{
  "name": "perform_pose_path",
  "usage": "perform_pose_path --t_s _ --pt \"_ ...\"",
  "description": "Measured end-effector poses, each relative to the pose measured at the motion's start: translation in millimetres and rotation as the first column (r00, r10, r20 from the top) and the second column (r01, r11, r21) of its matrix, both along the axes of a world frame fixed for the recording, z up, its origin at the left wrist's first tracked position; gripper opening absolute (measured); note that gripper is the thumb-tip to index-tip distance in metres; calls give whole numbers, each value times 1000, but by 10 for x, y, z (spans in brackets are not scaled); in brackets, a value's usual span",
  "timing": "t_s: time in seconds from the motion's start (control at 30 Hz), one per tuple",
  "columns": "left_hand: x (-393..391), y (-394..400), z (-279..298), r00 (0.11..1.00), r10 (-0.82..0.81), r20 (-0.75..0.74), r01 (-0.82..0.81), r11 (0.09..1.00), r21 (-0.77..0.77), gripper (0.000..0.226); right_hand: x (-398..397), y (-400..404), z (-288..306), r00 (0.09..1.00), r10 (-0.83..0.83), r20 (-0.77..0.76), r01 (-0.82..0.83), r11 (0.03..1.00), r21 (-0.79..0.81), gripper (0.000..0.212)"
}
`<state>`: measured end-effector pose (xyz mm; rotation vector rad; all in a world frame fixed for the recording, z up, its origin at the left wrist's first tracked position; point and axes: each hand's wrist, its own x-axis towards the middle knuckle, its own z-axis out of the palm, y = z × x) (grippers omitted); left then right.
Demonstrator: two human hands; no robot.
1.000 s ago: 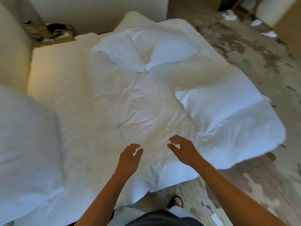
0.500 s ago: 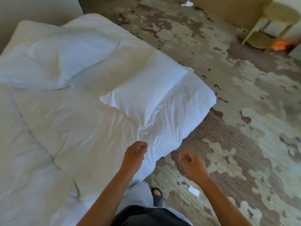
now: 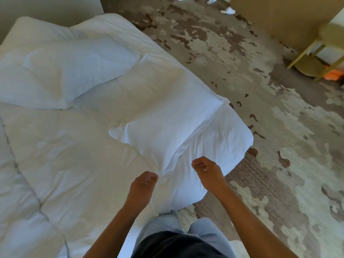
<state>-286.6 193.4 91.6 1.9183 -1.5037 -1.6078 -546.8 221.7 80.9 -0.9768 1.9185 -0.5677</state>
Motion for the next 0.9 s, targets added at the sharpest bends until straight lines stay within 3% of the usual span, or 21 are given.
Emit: perform_pose_path --t_s 0.47,0.7,0.9 --pt "-1672 -1564 -13 1000 11 -4 -11 1000 -7 19 -1617 -1092 -368 992 122 -14 -119 986 120 6" --pt "-2383 -2188 -82 983 156 96 -157 987 12 18 -2303 -2389 -804 938 345 45 -348 926 145 11" --pt "-2379 -2589 -268 950 213 229 -237 968 81 17 -2063 -3633 -1136 856 516 -2 -515 855 64 21"
